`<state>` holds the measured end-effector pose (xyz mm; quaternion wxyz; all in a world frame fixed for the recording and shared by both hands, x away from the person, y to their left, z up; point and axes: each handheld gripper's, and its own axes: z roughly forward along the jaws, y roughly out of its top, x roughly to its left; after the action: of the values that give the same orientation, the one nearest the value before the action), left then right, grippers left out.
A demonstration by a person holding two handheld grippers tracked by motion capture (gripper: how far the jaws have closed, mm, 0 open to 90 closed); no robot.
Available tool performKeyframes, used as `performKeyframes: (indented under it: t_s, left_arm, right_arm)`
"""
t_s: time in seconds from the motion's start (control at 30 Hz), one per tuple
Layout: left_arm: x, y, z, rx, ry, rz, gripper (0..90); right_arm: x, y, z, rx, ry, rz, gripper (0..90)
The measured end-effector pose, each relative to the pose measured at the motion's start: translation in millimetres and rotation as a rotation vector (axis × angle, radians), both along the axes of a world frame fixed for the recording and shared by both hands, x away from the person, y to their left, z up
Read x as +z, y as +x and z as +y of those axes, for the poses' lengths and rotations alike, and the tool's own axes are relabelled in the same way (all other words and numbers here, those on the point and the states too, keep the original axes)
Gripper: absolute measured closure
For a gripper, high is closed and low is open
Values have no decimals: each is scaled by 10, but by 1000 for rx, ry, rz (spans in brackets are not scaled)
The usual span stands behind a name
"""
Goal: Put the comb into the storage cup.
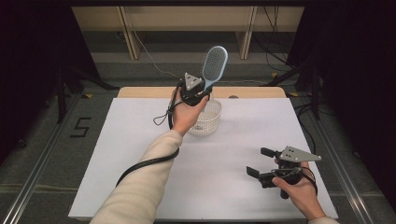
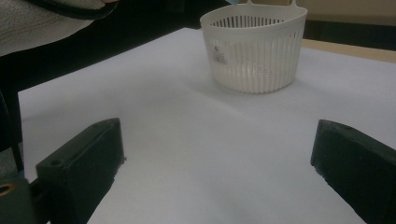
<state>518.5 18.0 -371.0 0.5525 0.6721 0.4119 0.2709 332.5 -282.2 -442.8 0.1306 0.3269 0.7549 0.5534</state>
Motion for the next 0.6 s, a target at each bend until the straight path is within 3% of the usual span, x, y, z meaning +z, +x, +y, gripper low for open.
performKeyframes:
  t_s: [0.6]
  left_arm:
    - [-52, 38, 12, 14, 3, 9, 696]
  right_arm:
    - [1, 2, -1, 0, 5, -2, 32]
